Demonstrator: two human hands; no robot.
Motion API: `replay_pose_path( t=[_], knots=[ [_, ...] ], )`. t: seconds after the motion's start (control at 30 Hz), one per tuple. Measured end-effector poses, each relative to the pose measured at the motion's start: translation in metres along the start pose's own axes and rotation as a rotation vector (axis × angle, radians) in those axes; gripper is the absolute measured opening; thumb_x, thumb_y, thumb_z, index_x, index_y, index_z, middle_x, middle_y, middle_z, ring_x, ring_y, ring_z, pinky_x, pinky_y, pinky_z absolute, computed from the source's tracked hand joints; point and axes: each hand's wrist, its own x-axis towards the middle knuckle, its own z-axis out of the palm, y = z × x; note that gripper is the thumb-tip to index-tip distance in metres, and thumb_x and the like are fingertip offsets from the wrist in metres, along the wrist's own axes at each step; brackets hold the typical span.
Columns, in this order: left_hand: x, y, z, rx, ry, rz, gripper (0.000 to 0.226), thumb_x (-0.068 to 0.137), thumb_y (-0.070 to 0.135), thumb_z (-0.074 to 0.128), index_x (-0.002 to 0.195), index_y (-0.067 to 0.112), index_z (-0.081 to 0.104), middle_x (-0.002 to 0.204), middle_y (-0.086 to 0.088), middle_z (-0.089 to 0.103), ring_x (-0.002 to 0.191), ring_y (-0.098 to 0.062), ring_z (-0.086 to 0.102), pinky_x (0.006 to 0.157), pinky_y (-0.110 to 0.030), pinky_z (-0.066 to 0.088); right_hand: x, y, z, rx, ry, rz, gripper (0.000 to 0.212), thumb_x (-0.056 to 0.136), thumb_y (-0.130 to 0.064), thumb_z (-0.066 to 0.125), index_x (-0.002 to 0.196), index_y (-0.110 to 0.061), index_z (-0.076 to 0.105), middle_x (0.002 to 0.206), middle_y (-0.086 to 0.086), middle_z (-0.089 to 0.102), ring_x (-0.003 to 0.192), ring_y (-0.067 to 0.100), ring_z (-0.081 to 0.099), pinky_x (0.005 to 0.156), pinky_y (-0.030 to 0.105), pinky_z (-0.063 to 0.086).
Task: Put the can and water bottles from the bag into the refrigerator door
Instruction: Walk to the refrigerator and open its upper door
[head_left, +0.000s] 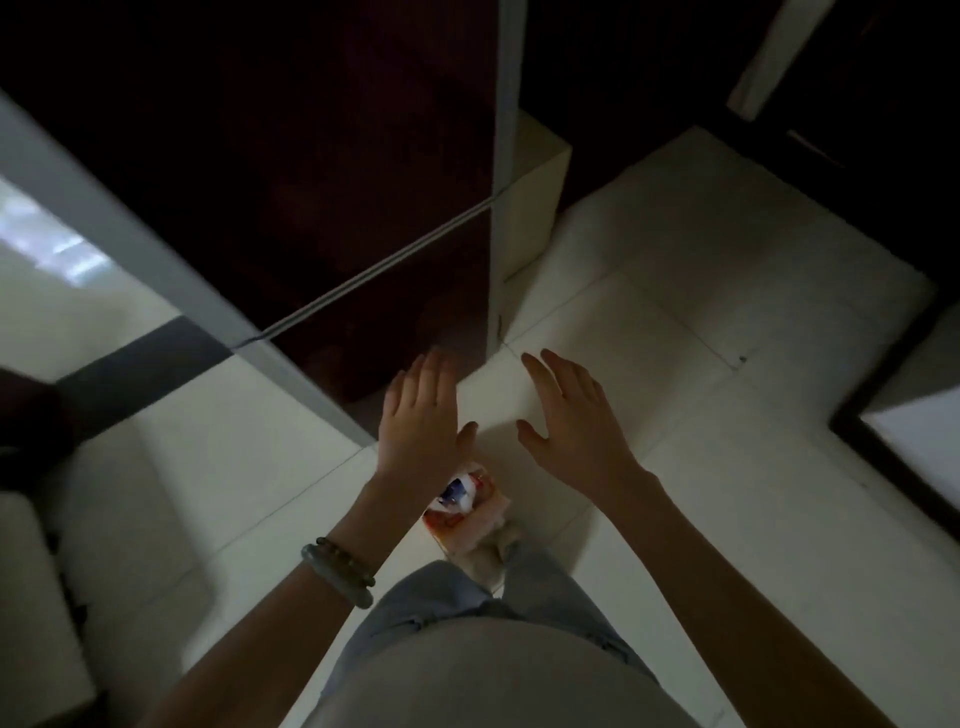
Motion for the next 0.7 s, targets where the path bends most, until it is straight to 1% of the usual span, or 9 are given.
replay_pose_path(
  t=[0.03, 0.07, 0.1, 0.17, 0.27, 0.37, 0.57, 0.63, 0.7],
  knots=[
    [-0.002, -0.004, -0.001, 0.007, 0.003, -0.051, 0.081, 0.087, 0.043, 0.059, 0.145, 0.005, 0.018, 0.153, -0.015, 0.021, 0.14, -0.03, 0.019, 0.114, -0.041, 0.014, 0.008, -0.001, -0.001, 0.003, -0.011, -0.051, 0.069, 0.083, -0.025, 0.065, 0.141, -0.006, 0.032, 0.143, 0.021, 0.038, 0.13, 0.036, 0.036, 0.104, 0.046, 0.031],
    [-0.004, -0.007, -0.002, 0.007, 0.009, -0.102, 0.081, 0.09, 0.045, 0.053, 0.147, 0.006, 0.011, 0.155, -0.013, 0.014, 0.142, -0.029, 0.013, 0.115, -0.04, 0.01, 0.016, -0.003, -0.001, 0.005, -0.024, -0.098, 0.069, 0.084, -0.026, 0.064, 0.142, -0.008, 0.031, 0.144, 0.019, 0.037, 0.131, 0.034, 0.035, 0.105, 0.045, 0.031],
    [-0.006, -0.009, -0.003, 0.006, 0.018, -0.152, 0.081, 0.09, 0.045, 0.051, 0.147, 0.006, 0.008, 0.155, -0.013, 0.012, 0.142, -0.028, 0.011, 0.115, -0.04, 0.009, 0.024, -0.005, -0.002, 0.007, -0.04, -0.14, 0.07, 0.085, -0.028, 0.063, 0.143, -0.009, 0.029, 0.145, 0.017, 0.036, 0.132, 0.032, 0.034, 0.106, 0.044, 0.03],
    [-0.01, -0.011, -0.005, 0.009, 0.043, -0.24, 0.081, 0.089, 0.045, 0.053, 0.147, 0.005, 0.011, 0.154, -0.014, 0.016, 0.142, -0.029, 0.015, 0.114, -0.039, 0.012, 0.037, -0.011, -0.003, 0.009, -0.07, -0.207, 0.07, 0.085, -0.028, 0.062, 0.144, -0.011, 0.028, 0.146, 0.016, 0.035, 0.132, 0.031, 0.033, 0.106, 0.042, 0.03],
    [-0.016, -0.014, -0.01, 0.013, 0.052, -0.344, 0.081, 0.089, 0.045, 0.052, 0.147, 0.005, 0.011, 0.154, -0.014, 0.016, 0.142, -0.028, 0.016, 0.114, -0.039, 0.014, 0.054, -0.02, -0.005, 0.016, -0.081, -0.33, 0.07, 0.083, -0.026, 0.064, 0.143, -0.009, 0.031, 0.145, 0.017, 0.037, 0.13, 0.034, 0.037, 0.104, 0.045, 0.033],
    [-0.021, -0.016, -0.015, 0.019, 0.095, -0.435, 0.083, 0.087, 0.045, 0.055, 0.146, 0.004, 0.015, 0.153, -0.014, 0.021, 0.14, -0.029, 0.02, 0.113, -0.04, 0.017, 0.067, -0.031, -0.006, 0.009, -0.103, -0.44, 0.071, 0.085, -0.028, 0.063, 0.144, -0.011, 0.027, 0.148, 0.015, 0.032, 0.134, 0.032, 0.031, 0.107, 0.042, 0.029],
    [-0.036, -0.037, -0.031, 0.055, 0.195, -0.61, 0.084, 0.084, 0.044, 0.062, 0.144, 0.002, 0.021, 0.149, -0.017, 0.031, 0.137, -0.031, 0.028, 0.111, -0.042, 0.022, 0.089, -0.068, -0.011, -0.005, -0.105, -0.639, 0.071, 0.083, -0.028, 0.064, 0.143, -0.01, 0.031, 0.146, 0.016, 0.035, 0.133, 0.032, 0.033, 0.108, 0.043, 0.03],
    [-0.036, -0.05, -0.043, 0.061, 0.256, -0.647, 0.083, 0.083, 0.043, 0.063, 0.144, 0.002, 0.022, 0.148, -0.017, 0.031, 0.137, -0.031, 0.028, 0.112, -0.042, 0.021, 0.101, -0.081, -0.02, -0.004, -0.077, -0.694, 0.07, 0.082, -0.028, 0.065, 0.142, -0.009, 0.033, 0.145, 0.016, 0.037, 0.131, 0.032, 0.035, 0.107, 0.044, 0.031],
    [-0.032, -0.066, -0.058, 0.08, 0.301, -0.66, 0.083, 0.085, 0.043, 0.06, 0.145, 0.003, 0.019, 0.151, -0.016, 0.026, 0.14, -0.03, 0.023, 0.113, -0.04, 0.015, 0.114, -0.094, -0.032, -0.016, -0.039, -0.748, 0.07, 0.082, -0.027, 0.065, 0.141, -0.008, 0.033, 0.144, 0.017, 0.037, 0.131, 0.033, 0.036, 0.107, 0.044, 0.032]
  ],
)
